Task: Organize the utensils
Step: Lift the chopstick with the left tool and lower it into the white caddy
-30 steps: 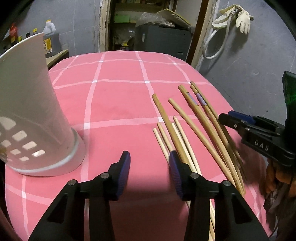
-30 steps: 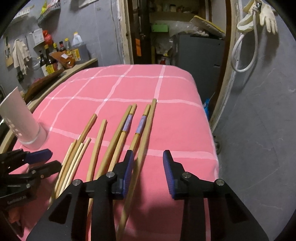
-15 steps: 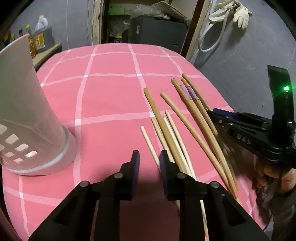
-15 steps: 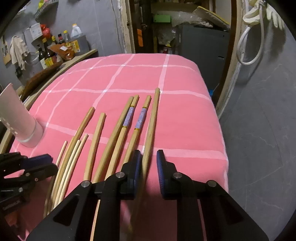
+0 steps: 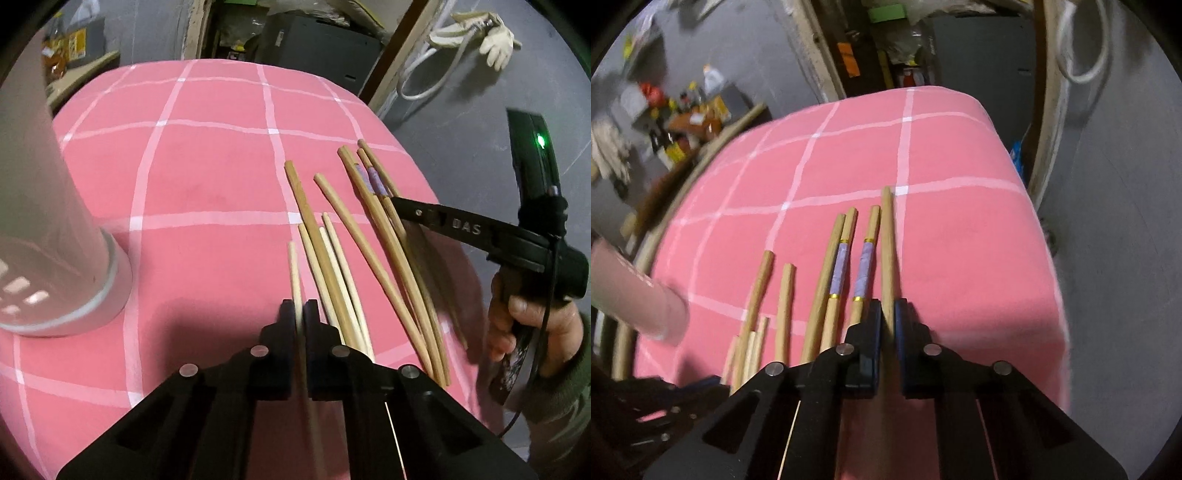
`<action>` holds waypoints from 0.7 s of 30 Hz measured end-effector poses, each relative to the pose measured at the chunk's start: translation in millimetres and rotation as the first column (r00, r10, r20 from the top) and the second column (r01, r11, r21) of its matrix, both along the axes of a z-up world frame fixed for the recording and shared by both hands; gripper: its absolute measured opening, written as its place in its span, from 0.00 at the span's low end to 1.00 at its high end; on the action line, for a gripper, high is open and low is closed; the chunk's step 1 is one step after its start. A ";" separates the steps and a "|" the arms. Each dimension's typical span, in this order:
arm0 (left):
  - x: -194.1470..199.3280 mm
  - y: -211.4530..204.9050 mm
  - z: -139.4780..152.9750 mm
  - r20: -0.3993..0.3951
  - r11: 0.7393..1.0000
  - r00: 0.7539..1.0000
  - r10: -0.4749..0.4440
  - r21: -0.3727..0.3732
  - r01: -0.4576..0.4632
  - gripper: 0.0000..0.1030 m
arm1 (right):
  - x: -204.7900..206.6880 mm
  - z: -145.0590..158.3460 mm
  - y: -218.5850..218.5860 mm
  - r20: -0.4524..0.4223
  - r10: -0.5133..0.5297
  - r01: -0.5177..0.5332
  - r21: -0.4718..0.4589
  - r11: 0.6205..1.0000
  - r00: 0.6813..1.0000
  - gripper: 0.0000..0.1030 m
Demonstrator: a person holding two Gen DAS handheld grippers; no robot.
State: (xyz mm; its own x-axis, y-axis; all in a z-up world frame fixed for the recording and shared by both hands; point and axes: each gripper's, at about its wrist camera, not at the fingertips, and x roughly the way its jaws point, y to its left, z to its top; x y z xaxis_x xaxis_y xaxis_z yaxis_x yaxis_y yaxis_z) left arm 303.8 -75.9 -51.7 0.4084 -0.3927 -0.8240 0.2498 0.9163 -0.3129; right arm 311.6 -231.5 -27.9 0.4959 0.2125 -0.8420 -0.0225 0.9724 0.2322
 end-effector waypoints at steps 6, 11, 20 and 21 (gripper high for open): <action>-15.9 15.7 8.4 0.068 0.999 0.998 -0.001 -0.032 0.003 0.02 | -36.3 22.6 -6.1 0.126 -0.048 0.030 0.136 0.990 0.991 0.05; -44.0 30.7 36.8 0.239 0.996 0.970 0.029 -0.085 -0.009 0.02 | -78.4 52.7 12.6 0.332 -0.046 -0.024 0.204 0.979 0.942 0.05; -73.2 90.2 105.7 0.517 0.973 0.835 0.189 -0.213 -0.088 0.02 | -94.6 105.2 73.6 0.642 -0.023 -0.185 0.254 0.949 0.766 0.05; -69.9 99.1 116.6 0.534 0.968 0.818 0.215 -0.227 -0.106 0.02 | -92.2 109.9 81.6 0.664 -0.027 -0.202 0.265 0.943 0.747 0.05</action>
